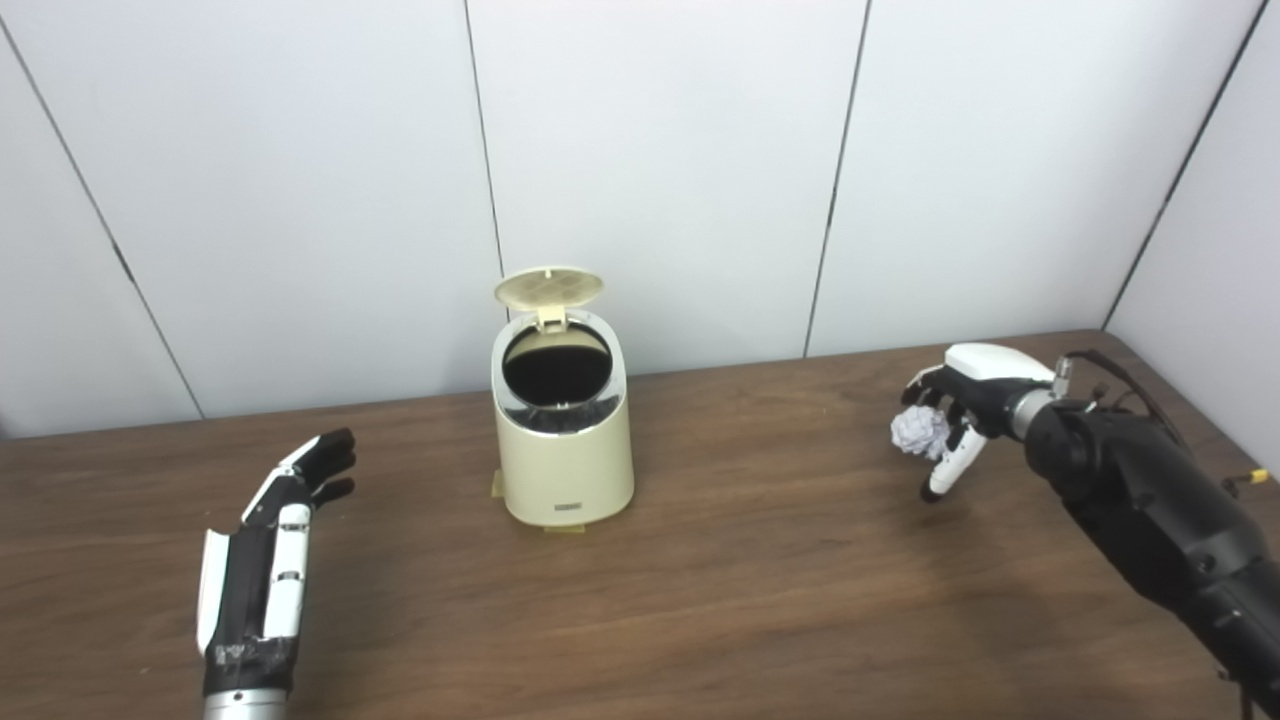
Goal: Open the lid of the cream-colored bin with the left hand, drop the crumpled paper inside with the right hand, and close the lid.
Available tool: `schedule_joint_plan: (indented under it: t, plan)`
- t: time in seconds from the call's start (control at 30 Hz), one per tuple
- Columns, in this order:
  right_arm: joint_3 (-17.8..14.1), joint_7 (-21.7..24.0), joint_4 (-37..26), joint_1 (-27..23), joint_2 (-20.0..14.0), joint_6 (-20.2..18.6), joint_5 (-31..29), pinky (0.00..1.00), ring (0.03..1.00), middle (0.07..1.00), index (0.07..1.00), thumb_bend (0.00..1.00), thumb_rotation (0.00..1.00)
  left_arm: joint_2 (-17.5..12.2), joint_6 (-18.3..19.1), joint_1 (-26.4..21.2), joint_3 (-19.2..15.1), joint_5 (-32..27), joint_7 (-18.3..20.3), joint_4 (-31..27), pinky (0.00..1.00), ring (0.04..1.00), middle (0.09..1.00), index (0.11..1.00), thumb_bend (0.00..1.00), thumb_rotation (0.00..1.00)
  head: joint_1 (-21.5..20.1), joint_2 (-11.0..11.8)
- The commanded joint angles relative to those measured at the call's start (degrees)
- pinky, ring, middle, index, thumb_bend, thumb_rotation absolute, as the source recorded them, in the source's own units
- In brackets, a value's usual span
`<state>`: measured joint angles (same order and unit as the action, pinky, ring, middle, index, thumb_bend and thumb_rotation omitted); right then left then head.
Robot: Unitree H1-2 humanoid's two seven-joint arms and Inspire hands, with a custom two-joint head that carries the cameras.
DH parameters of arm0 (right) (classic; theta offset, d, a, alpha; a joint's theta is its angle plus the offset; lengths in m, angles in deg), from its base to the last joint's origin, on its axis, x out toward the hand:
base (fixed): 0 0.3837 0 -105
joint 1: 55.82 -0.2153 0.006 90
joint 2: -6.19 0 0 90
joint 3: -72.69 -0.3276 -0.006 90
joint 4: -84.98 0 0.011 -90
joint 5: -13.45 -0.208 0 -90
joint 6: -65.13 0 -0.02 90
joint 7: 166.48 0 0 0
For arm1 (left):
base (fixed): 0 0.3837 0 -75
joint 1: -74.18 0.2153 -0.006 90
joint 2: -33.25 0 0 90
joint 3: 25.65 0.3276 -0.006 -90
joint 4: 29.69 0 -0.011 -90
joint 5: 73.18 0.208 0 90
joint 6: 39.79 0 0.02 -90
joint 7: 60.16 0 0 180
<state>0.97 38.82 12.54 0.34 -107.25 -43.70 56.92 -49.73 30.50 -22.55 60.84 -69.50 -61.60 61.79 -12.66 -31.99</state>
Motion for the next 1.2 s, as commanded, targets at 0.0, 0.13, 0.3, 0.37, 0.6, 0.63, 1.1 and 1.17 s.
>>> schedule_joint_plan:
  t: [0.0,0.13,0.3,0.37,0.6,0.63,1.1,1.17]
  plan:
    - [-0.3,-1.5,-0.4,-4.0,-1.0,1.1,0.8,0.62,0.757,0.818,0.807,0.97,0.21,-0.7,-1.3,-1.4,-0.2,0.7,0.0,-2.1,0.76,0.820,0.828,0.827,0.13,1.00,-0.1,-0.1]
    - [0.6,-0.8,0.6,-5.1,-0.4,0.6,1.3,0.65,0.786,0.832,0.809,0.96,0.21,-0.6,-0.5,-1.2,-0.4,0.2,0.1,-2.5,0.77,0.823,0.833,0.832,0.12,1.00,-0.3,0.0]
    - [1.6,-0.7,2.3,-6.2,-0.1,1.2,1.3,0.65,0.770,0.812,0.811,0.95,0.22,-1.0,-0.8,-1.3,-0.5,1.0,0.1,-2.3,0.77,0.819,0.831,0.833,0.16,1.00,-0.2,0.0]
    - [1.7,-0.2,2.0,-6.4,0.2,0.8,1.2,0.64,0.772,0.814,0.808,0.95,0.21,-1.0,-1.0,-1.4,-0.5,1.0,0.1,-2.0,0.77,0.819,0.832,0.834,0.16,1.00,-0.2,0.2]
    - [2.5,1.4,2.9,-7.1,0.2,1.1,1.6,0.64,0.787,0.849,0.785,0.94,0.21,-0.7,-0.7,-1.3,-0.5,0.8,-0.1,-2.5,0.75,0.814,0.826,0.830,0.14,0.98,-0.1,0.1]
    - [2.6,1.5,3.1,-7.1,0.2,1.3,1.5,0.64,0.786,0.849,0.783,0.94,0.21,-0.7,-0.7,-1.2,-0.5,1.1,-0.2,-2.6,0.75,0.813,0.825,0.828,0.14,0.97,-0.1,0.1]
    - [3.1,-1.4,9.8,-7.7,-1.3,6.5,1.9,0.53,0.627,0.699,0.750,0.87,0.05,-0.9,-0.2,-0.8,-0.7,0.5,0.1,-3.4,0.77,0.817,0.829,0.828,0.14,1.00,-0.5,0.0]
    - [3.1,-1.8,10.1,-7.7,-1.6,7.1,1.7,0.52,0.613,0.684,0.748,0.86,0.05,-0.9,0.1,-0.7,-0.8,0.6,0.1,-3.7,0.77,0.816,0.828,0.828,0.15,1.00,-0.6,-0.1]
